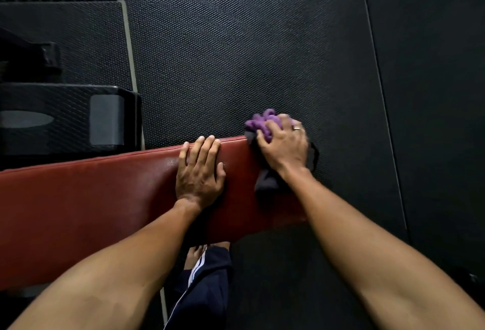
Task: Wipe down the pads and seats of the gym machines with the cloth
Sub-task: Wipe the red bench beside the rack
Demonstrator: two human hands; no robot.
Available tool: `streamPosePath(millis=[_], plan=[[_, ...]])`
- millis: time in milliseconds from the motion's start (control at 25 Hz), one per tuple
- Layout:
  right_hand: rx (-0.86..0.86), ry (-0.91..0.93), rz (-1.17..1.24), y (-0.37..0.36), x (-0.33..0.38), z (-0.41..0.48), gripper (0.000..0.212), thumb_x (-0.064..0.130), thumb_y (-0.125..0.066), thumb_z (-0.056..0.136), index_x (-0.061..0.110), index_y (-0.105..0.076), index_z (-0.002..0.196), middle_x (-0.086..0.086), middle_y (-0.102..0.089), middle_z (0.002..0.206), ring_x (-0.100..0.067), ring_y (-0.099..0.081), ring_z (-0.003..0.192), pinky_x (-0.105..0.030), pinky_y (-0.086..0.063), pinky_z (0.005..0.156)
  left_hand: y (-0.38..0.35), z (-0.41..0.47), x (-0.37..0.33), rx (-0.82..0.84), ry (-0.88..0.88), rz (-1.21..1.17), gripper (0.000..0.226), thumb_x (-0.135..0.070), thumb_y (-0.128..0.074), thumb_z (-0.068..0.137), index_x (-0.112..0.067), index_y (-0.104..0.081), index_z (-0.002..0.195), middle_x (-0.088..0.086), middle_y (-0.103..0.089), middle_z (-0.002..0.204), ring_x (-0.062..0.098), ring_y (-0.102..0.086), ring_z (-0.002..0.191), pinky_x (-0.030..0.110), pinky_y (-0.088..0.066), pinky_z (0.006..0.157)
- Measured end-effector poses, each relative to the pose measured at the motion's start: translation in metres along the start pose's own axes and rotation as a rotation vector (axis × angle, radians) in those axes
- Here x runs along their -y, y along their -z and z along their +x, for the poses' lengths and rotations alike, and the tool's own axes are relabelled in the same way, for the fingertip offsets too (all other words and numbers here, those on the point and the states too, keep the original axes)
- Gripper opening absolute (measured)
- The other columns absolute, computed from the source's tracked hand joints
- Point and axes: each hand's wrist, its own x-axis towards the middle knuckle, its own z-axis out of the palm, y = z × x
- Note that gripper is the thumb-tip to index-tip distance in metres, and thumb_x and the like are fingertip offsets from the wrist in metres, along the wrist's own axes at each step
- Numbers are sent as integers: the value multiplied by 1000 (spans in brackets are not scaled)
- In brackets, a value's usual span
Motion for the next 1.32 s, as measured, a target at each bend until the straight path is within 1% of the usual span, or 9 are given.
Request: streamPosePath(millis=[80,160,280,400,520,680,840,1120,1320], plan=[[14,-148,22,-1,-19,-9,44,57,-44,92,28,-67,117,-7,-49,140,-39,-47,125,-52,-42,107,0,0,-1,5,9,3,56,-35,-47,93,-13,-50,145,5,-48,152,26,-39,144,50,-18,123],[-44,-248,61,-12,2,-22,43,52,-47,93,28,-66,123,-8,-41,150,-44,-35,138,-56,-32,116,-1,1,0,8,12,8,57,-35,-47,93,-12,-49,145,5,-48,152,26,-39,143,51,-19,122],[-75,-159,88,-24,40,-61,47,53,-52,92,29,-62,131,-13,-36,155,-49,-20,148,-59,-14,123,-1,0,0,37,1,19,57,-35,-45,94,-12,-48,146,6,-47,152,27,-39,143,52,-19,122],[-55,-11,69,-23,17,-106,52,56,-50,94,34,-54,141,-11,-33,159,-45,-18,151,-59,-22,121,4,2,-4,53,16,8,57,-34,-45,93,-12,-48,145,7,-46,153,27,-37,144,52,-18,122],[-56,-7,68,-20,-17,-116,51,57,-48,95,34,-51,141,-11,-32,160,-42,-22,151,-59,-33,116,8,1,-18,40,83,-25,58,-31,-45,92,-12,-47,146,6,-44,154,27,-34,146,56,-13,123],[28,-221,113,-10,-35,-61,53,61,-47,95,35,-47,141,-8,-31,157,-40,-33,143,-54,-47,104,-2,-10,-58,92,-30,-41,63,-36,-46,95,-15,-37,154,5,-31,162,27,-20,153,63,-7,121],[180,-590,337,3,-39,5,63,66,-43,96,30,-43,148,-10,-44,145,-42,-54,124,-47,-45,99,-9,-11,-65,127,5,11,66,-39,-44,93,-18,-35,155,7,-25,164,28,-14,154,61,-1,122],[124,-612,339,3,-46,-112,72,64,-45,96,20,-32,151,-13,-38,146,-40,-57,118,-45,-51,86,-10,-10,-65,168,17,9,68,-40,-41,91,-19,-33,156,7,-23,165,29,-11,154,63,-2,121],[71,-699,341,-4,-32,-74,68,65,-52,92,22,-44,144,-12,-39,144,-41,-50,120,-47,-48,93,-12,-11,-64,180,11,12,69,-40,-42,91,-19,-32,155,6,-21,165,30,-12,154,62,0,121]])
